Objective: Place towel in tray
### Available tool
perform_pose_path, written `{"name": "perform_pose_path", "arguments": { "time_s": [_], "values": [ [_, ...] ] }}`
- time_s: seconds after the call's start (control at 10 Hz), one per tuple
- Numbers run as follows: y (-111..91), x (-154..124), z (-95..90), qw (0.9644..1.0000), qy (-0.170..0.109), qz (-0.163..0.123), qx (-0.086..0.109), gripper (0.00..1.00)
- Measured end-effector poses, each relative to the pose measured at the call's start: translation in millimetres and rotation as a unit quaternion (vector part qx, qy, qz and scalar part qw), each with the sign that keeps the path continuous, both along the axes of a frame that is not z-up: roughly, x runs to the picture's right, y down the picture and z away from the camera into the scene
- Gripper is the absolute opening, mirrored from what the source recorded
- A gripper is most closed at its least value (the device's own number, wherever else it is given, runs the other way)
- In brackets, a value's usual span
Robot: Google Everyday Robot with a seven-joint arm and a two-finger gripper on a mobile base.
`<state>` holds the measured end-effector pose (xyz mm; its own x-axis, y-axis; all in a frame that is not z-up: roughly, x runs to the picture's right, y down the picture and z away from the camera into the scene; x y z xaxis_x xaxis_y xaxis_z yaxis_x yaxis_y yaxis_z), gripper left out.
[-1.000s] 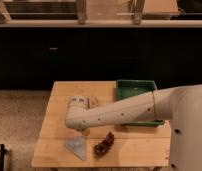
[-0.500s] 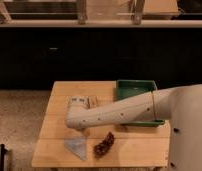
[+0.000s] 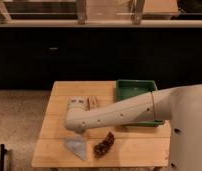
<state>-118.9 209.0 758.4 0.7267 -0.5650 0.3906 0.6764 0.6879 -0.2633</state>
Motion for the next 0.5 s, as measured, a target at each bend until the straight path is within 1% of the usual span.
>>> {"name": "perform_pose_path", "arguments": {
  "time_s": [0.3, 0.5],
  "values": [
    [16, -10, -2.1, 0.9996, -0.016, -0.022, -0.011, 0.8],
    [26, -17, 0.1, 0.999, -0.027, -0.028, -0.021, 0.8]
  ]
}}
